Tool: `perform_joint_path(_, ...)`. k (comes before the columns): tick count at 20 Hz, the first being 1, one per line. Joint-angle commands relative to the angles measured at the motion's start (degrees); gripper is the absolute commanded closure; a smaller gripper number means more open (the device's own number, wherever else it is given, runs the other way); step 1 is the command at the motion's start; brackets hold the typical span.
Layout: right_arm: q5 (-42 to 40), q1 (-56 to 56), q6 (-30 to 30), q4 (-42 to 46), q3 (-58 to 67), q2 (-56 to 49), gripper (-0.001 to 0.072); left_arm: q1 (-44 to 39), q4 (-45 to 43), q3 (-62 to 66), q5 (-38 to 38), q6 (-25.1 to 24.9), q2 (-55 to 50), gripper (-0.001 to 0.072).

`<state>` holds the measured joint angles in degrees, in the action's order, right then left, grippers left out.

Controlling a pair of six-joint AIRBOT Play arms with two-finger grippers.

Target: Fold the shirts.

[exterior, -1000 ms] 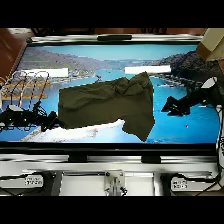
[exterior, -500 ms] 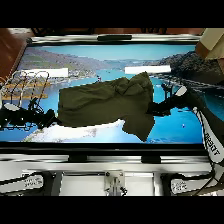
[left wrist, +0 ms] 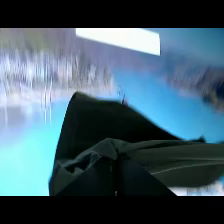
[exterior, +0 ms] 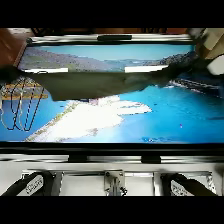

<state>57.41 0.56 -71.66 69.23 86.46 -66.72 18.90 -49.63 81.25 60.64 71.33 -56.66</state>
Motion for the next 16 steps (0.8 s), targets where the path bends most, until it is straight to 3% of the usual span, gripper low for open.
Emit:
perform_joint_path(1, -9.5, -0.1, 1.7, 3.3, 10.8, 16.7, 0.0653, 0.0, -0.4, 17.4, -9.6, 0.1, 13.2, 0.0676)
perform_joint_path(4, -12.3, -0.1, 1.4, 2.9, 12.2, 27.9, 0.0653, 0.0, -3.1, 20.9, -12.4, 6.7, 22.8, 0.0676)
perform_joint_path(8, -7.3, -0.1, -1.9, 5.4, 12.2, 33.9, 0.0653, 0.0, -15.6, 20.9, -6.4, 14.6, 28.5, 0.0676)
perform_joint_path(11, -0.5, -0.1, -3.4, 9.2, 12.1, 32.3, 0.0653, 0.0, -20.5, 20.1, -0.3, 14.8, 26.6, 0.0675)
perform_joint_path(16, 18.1, -0.1, -4.8, 9.4, 12.0, 20.7, 0.0653, 0.0, -21.6, 10.6, 8.2, 9.6, 19.5, 0.0675)
